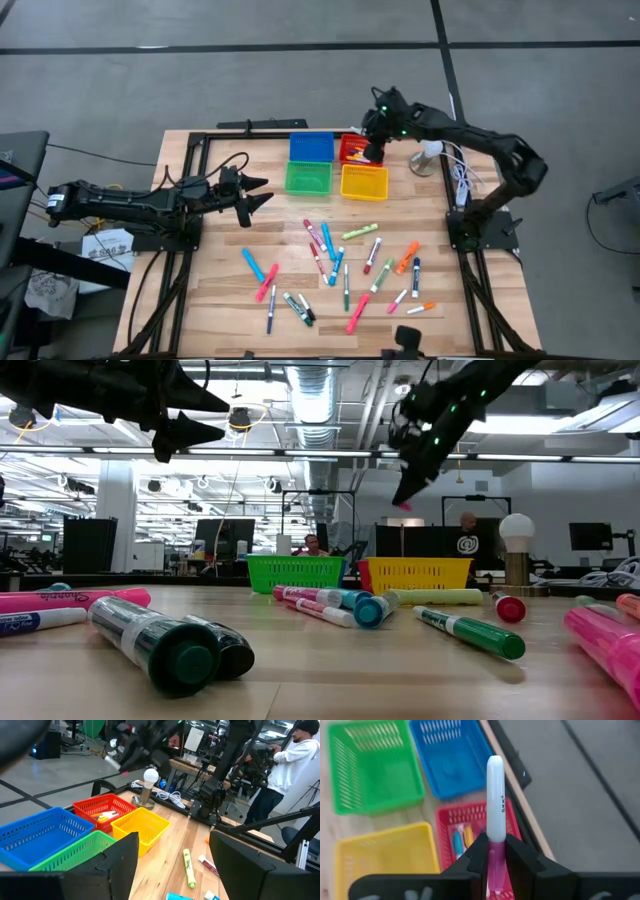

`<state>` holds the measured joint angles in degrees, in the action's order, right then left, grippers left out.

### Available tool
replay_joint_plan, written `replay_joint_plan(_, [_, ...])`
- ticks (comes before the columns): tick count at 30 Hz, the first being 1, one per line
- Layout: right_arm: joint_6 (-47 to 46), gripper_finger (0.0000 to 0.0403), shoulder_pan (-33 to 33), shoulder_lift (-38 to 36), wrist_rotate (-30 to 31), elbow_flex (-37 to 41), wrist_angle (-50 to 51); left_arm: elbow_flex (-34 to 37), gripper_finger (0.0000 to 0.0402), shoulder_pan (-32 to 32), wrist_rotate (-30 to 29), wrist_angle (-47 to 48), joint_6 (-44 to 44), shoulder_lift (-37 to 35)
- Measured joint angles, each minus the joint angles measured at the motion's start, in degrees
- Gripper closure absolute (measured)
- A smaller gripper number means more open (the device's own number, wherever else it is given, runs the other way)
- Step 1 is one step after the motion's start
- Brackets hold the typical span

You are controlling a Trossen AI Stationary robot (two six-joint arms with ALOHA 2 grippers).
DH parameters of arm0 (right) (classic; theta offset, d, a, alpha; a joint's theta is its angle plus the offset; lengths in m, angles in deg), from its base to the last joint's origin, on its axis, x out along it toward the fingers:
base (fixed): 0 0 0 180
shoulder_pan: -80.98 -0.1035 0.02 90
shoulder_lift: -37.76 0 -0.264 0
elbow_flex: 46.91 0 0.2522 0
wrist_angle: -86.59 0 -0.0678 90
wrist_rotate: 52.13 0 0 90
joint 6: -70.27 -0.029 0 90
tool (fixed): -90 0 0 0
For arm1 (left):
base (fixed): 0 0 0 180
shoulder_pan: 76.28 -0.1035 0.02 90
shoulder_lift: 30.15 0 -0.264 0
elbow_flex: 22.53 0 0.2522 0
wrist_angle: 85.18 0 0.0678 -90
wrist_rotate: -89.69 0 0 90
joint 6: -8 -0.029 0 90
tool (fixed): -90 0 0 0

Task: Pick & Place Markers
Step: Put the top pink pen into the red basket

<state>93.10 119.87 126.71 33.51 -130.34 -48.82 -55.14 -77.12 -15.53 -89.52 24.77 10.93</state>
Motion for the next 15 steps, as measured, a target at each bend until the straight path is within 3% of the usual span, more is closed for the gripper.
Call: replay_joint_plan(15, [0.2, 0.0356, 2.1, 13.1, -0.1, 0.0, 0.0, 0.0, 0.0160, 0.0, 0.0, -0.8, 0.0, 0.0])
